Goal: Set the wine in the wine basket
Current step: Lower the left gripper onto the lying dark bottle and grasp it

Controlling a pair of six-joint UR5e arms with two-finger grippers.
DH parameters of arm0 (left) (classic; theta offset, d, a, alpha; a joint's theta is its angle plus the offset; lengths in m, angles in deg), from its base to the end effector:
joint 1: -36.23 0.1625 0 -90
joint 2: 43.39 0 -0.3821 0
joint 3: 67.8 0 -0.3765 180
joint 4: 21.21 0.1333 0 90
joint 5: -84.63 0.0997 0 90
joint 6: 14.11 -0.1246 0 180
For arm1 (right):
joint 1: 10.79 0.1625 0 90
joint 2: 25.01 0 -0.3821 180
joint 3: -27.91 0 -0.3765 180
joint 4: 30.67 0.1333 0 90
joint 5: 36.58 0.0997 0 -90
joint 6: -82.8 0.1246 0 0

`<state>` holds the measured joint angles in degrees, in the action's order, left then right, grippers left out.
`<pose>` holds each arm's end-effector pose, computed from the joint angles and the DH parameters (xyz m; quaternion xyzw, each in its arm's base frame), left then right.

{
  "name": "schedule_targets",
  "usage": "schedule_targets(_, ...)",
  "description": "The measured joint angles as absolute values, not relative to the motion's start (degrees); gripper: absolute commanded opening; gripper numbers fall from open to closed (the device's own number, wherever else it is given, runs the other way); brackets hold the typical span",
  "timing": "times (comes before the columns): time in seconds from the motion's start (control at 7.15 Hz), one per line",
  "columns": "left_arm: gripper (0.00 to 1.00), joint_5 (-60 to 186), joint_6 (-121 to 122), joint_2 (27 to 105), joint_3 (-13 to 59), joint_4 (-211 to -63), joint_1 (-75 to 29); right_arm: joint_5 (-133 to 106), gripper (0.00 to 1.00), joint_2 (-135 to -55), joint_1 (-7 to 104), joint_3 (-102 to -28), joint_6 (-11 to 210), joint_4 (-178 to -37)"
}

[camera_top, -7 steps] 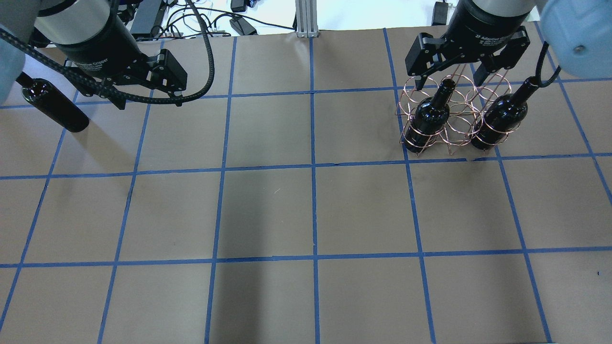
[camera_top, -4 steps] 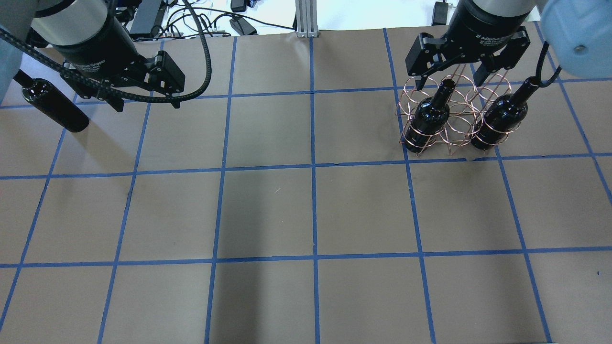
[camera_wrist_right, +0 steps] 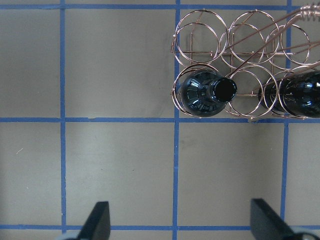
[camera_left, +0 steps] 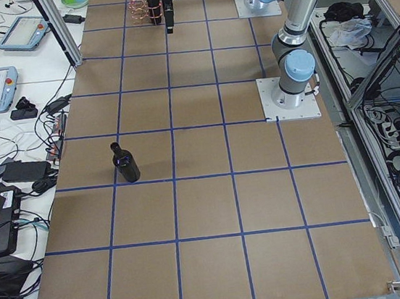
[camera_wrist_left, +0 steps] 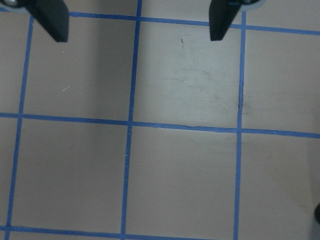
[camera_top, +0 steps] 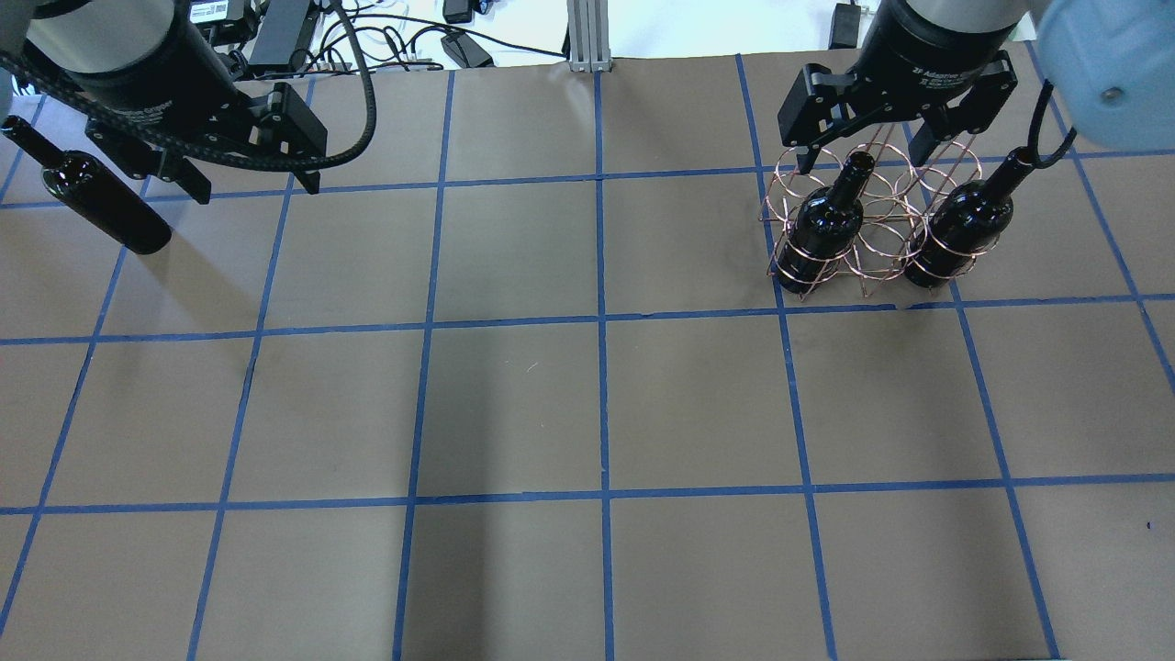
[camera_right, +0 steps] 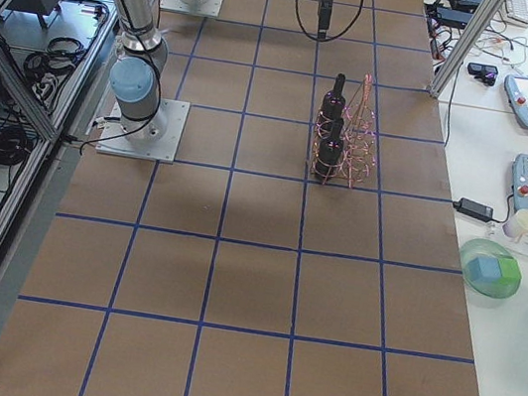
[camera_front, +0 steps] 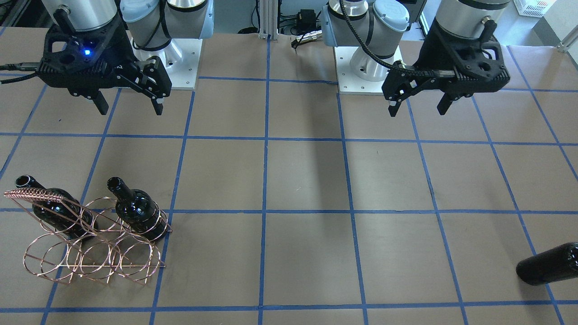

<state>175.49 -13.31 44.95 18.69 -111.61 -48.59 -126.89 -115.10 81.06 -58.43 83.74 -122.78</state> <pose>-0.0881 -0.4835 0.4625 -0.0524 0.9977 -0.0413 0.0091 0.1483 -0.4825 0.4555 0.0078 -0.9987 0.0512 0.0015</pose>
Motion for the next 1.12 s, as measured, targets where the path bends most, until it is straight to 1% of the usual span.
schedule_targets(0.28,1.00,175.12,-15.49,45.41,17.64,-110.28,-39.74,-126.92,1.00,-115.10,81.06,-58.43,83.70,-122.77)
schedule_targets(0.7,1.00,175.22,-31.39,48.55,16.60,-105.11,-27.83,-126.93,1.00,-115.10,81.06,-58.44,83.76,-122.78)
schedule_targets(0.98,1.00,174.96,-39.94,52.80,14.87,-99.61,-22.71,-126.93,1.00,-115.10,81.05,-58.48,83.71,-122.75)
schedule_targets(1.12,1.00,174.70,-42.93,55.69,12.49,-98.79,-21.10,-126.93,1.00,-115.10,81.06,-58.48,83.68,-122.72)
